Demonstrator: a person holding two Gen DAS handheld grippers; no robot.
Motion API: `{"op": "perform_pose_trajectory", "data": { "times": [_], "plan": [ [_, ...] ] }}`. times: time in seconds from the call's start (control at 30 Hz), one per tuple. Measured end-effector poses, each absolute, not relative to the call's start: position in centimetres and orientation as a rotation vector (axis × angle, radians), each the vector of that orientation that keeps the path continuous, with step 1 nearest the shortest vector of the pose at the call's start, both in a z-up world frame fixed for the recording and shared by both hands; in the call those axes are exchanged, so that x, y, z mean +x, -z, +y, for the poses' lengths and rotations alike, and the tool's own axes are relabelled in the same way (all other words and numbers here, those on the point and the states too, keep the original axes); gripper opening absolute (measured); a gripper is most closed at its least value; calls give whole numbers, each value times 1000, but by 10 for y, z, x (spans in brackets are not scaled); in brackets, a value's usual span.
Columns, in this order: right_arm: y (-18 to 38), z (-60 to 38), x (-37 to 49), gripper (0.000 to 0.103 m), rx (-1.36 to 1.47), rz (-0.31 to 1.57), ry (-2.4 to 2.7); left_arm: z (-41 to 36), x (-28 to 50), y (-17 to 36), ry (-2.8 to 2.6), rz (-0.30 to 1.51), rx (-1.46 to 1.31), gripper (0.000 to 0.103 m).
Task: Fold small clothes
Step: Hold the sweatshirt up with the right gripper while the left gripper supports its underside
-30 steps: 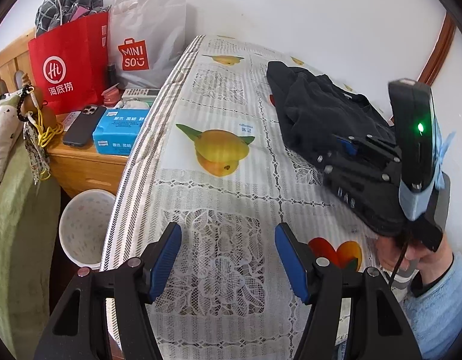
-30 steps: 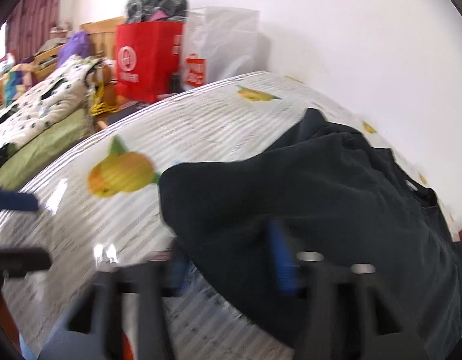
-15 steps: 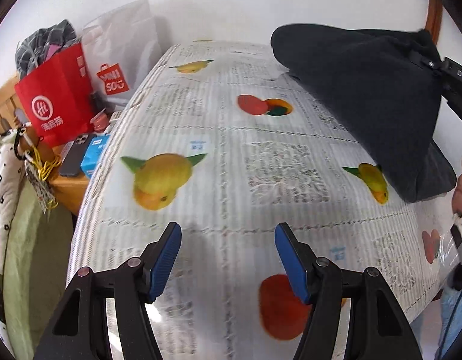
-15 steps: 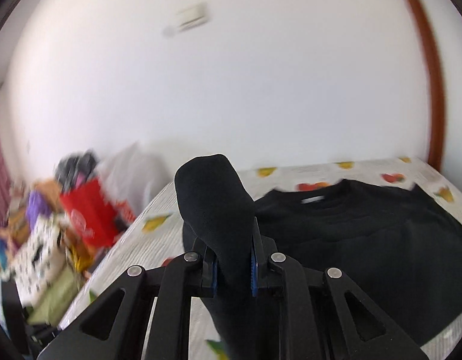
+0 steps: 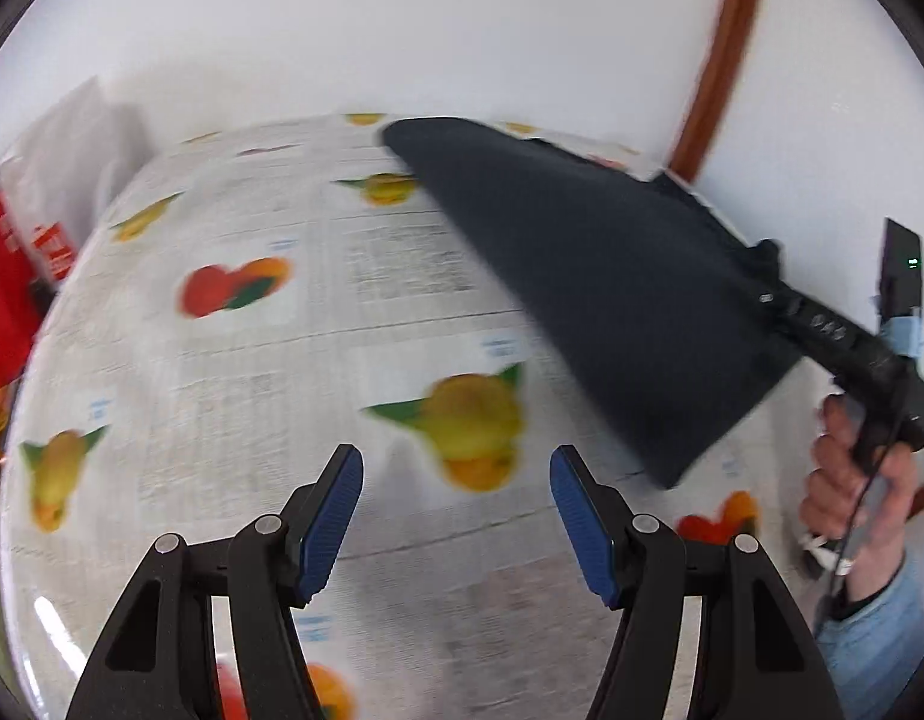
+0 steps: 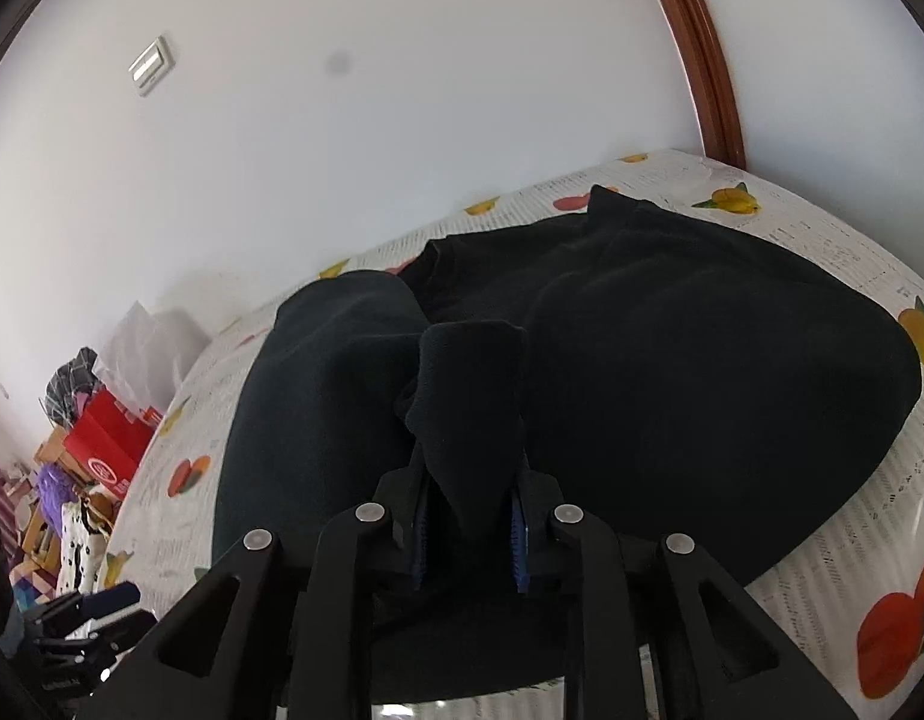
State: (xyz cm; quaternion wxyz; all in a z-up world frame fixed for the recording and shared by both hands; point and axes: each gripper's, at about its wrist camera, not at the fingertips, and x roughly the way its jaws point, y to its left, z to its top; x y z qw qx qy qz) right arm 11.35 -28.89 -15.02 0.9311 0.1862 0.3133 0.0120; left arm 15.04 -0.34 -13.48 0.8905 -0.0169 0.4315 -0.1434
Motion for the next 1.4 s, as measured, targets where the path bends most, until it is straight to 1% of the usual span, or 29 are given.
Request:
{"op": "perform_pose_trajectory", "data": {
  "times": [0.03, 0.07, 0.13, 0.2, 0.3, 0.43, 0.47, 0.5, 0.53, 0.57, 0.6, 0.63, 0.67, 0.87, 1.07, 1.1, 1.13, 1.17, 1.2, 1.23, 1.27, 1.3, 1.33, 1.37, 1.4],
  "plan": [
    [151, -292, 110, 28, 364, 641, -22, -15, 150, 134, 330, 893, -33, 64],
    [149, -296, 105, 34, 338, 633, -8, -24, 151, 134, 352, 889, -30, 64],
    [145, -301, 100, 37, 297, 612, -11, -42, 150, 135, 399, 881, -21, 65],
    [142, -307, 97, 43, 289, 602, -37, -59, 148, 138, 441, 879, -8, 65],
    [144, -313, 101, 47, 285, 608, -73, -77, 150, 145, 460, 897, 7, 65],
    [152, -313, 116, 48, 299, 650, -107, -98, 162, 158, 405, 925, 30, 65],
    [154, -312, 122, 48, 307, 656, -120, -100, 164, 159, 392, 927, 32, 64],
    [156, -310, 127, 47, 310, 664, -126, -103, 164, 160, 380, 923, 32, 54],
    [158, -308, 133, 44, 304, 673, -117, -102, 163, 159, 388, 910, 20, 48],
    [160, -304, 138, 26, 285, 681, -114, -100, 162, 160, 390, 903, 9, 41],
    [163, -299, 145, 16, 263, 702, -119, -98, 160, 159, 380, 891, 3, 29],
    [164, -295, 149, 16, 248, 718, -112, -94, 156, 157, 370, 872, 2, 25],
    [163, -291, 152, 16, 232, 721, -108, -88, 154, 156, 346, 852, 12, 19],
    [162, -254, 166, 15, 190, 724, -170, -30, 162, 156, 288, 856, -96, 16],
    [162, -196, 178, 15, 202, 734, -264, 34, 152, 153, 209, 855, -144, 16],
    [162, -188, 179, 17, 203, 736, -280, 47, 151, 154, 202, 861, -158, 17],
    [162, -178, 178, 19, 210, 739, -306, 57, 148, 154, 205, 868, -162, 17],
    [161, -173, 176, 23, 220, 741, -323, 63, 146, 153, 210, 871, -165, 18],
    [160, -169, 174, 30, 245, 745, -346, 70, 144, 153, 216, 875, -174, 21],
    [160, -167, 174, 37, 265, 748, -365, 75, 142, 154, 227, 879, -187, 21],
    [160, -165, 173, 51, 291, 750, -388, 78, 140, 154, 249, 881, -200, 25],
    [159, -164, 172, 55, 308, 741, -391, 79, 139, 155, 265, 886, -205, 35],
    [159, -162, 173, 55, 311, 735, -379, 78, 137, 154, 281, 885, -205, 41],
    [158, -161, 175, 57, 309, 740, -371, 75, 136, 154, 295, 880, -199, 52],
    [159, -158, 178, 59, 310, 750, -368, 69, 135, 153, 296, 876, -180, 56]
  ]
}}
